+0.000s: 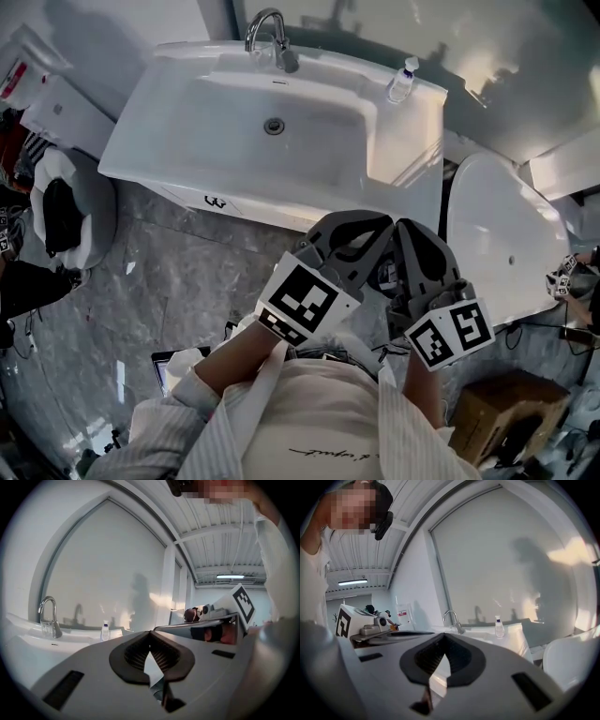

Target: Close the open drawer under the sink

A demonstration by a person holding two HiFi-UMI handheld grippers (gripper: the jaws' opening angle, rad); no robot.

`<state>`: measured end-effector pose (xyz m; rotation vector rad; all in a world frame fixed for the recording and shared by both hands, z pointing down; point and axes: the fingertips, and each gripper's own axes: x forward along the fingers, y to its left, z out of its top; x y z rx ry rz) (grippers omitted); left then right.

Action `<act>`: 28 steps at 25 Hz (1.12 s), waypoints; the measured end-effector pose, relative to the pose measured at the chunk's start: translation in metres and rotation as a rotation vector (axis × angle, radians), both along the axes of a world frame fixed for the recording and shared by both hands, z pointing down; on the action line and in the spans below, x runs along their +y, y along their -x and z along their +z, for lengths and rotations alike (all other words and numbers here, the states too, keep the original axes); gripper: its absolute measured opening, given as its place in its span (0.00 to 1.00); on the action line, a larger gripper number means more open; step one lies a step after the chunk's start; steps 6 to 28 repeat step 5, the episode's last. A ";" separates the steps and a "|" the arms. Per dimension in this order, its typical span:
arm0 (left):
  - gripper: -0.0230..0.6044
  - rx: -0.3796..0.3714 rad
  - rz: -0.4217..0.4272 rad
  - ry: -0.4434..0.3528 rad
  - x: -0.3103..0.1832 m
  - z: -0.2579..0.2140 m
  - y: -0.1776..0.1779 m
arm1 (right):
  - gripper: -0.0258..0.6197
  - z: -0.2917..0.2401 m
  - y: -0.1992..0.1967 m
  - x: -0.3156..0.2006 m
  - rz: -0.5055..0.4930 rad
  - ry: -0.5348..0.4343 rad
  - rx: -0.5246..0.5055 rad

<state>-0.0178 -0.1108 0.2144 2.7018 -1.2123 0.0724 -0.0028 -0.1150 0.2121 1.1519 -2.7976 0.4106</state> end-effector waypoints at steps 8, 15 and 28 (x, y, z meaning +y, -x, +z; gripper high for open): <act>0.06 -0.006 -0.027 0.021 0.000 0.005 0.009 | 0.05 0.006 0.009 0.001 -0.027 0.022 -0.010; 0.06 -0.006 -0.027 0.021 0.000 0.005 0.009 | 0.05 0.006 0.009 0.001 -0.027 0.022 -0.010; 0.06 -0.006 -0.027 0.021 0.000 0.005 0.009 | 0.05 0.006 0.009 0.001 -0.027 0.022 -0.010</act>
